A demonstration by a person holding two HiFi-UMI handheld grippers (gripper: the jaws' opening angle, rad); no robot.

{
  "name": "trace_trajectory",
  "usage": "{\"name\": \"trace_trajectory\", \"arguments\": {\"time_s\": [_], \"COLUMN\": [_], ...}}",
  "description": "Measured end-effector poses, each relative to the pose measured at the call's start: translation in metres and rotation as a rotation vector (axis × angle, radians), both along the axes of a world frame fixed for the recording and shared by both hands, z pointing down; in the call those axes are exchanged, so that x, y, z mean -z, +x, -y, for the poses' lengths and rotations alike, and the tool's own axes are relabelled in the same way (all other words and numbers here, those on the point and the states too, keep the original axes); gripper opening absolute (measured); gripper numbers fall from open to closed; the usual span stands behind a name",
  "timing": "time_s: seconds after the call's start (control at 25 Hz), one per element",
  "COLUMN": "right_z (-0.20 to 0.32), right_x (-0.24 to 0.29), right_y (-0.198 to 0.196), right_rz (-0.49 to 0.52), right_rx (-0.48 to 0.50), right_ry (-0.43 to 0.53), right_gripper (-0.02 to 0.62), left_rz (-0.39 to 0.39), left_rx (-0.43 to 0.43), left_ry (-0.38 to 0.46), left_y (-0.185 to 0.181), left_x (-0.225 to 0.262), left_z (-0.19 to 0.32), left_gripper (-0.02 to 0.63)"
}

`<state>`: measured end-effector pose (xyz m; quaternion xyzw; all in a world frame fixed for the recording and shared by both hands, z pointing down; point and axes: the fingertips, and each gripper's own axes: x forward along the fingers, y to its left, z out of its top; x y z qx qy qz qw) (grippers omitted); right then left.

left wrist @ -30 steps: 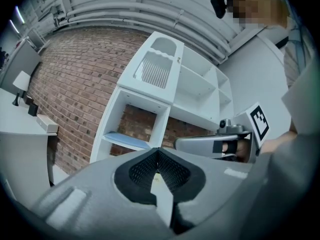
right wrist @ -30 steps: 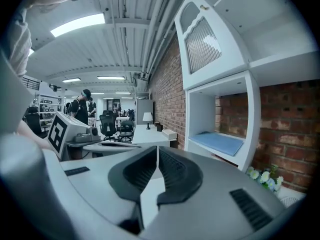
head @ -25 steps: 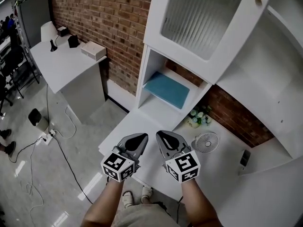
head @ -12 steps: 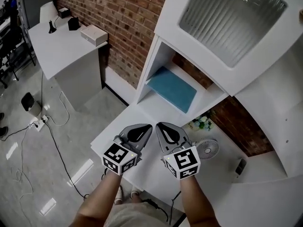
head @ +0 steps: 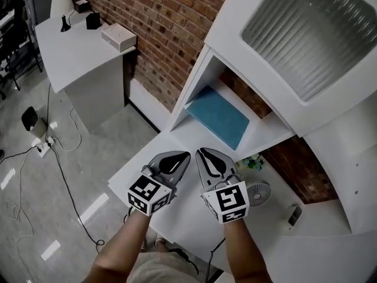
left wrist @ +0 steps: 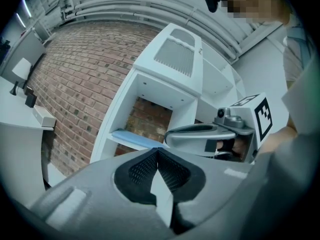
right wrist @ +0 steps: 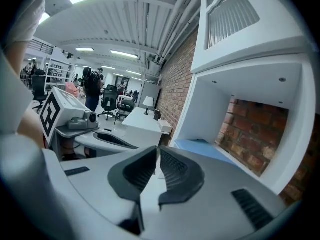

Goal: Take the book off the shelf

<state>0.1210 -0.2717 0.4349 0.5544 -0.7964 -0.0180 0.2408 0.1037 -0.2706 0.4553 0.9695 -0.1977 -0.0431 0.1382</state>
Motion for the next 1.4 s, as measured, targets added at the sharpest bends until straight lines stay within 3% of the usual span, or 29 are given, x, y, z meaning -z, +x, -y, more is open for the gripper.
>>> {"name": "trace_trajectory", "arguments": {"time_s": [0.2, 0.36, 0.92, 1.4], "right_z": [0.016, 0.027, 0.056, 0.066], "right_x": [0.006, 0.005, -0.011, -0.024], "right_y": [0.006, 0.01, 0.027, 0.042], "right_rz": [-0.114, -0.222, -0.6, -0.706], "right_rx": [-0.006, 0.004, -0.003, -0.038], "right_ry": [0.004, 0.003, -0.032, -0.088], "right_gripper": [0.026, 0.081, 0.094, 0.095], "left_rz": [-0.014, -0.03, -0.037, -0.052], "left_rx": [0.013, 0.014, 0.015, 0.01], "left_ry": [-0.002, -0.008, -0.027, -0.048], "left_y": [0.001, 0.002, 0.003, 0.011], "left_x": [-0.001, -0.003, -0.015, -0.02], "left_z": [0.012, 0.017, 0.03, 0.038], "left_gripper": [0.011, 0.011, 0.011, 0.011]}}
